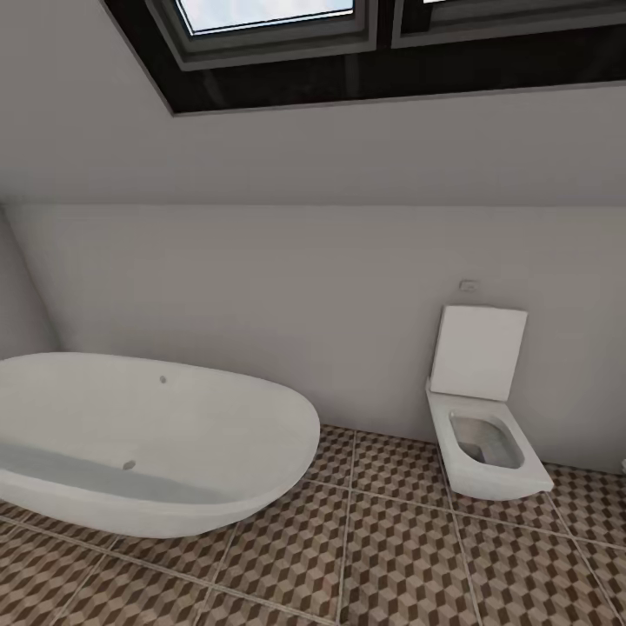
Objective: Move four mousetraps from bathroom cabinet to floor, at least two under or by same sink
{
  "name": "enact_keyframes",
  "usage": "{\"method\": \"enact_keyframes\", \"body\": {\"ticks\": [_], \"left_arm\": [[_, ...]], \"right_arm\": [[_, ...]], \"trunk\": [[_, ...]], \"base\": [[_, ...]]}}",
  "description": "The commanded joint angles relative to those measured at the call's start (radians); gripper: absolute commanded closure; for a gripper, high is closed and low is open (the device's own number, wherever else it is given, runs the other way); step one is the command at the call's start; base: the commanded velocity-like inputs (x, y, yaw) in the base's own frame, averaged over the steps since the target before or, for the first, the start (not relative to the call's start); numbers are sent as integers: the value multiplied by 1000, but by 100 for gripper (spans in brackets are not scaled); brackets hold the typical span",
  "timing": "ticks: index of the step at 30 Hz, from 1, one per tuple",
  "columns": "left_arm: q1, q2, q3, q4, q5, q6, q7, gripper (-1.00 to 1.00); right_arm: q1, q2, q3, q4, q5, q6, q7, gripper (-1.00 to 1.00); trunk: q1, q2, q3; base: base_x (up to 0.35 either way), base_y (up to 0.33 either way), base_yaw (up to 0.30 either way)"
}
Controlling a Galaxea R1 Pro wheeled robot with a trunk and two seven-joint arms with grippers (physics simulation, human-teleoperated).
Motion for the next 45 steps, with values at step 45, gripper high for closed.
{"method": "enact_keyframes", "body": {"ticks": [45], "left_arm": [[0, 30, 1, -7, 0, -1, -1, -100]], "right_arm": [[-1, -1, 0, 1, 0, -3, 2, -100]], "trunk": [[0, 0, -1]], "base": [[0, 0, -64]]}}
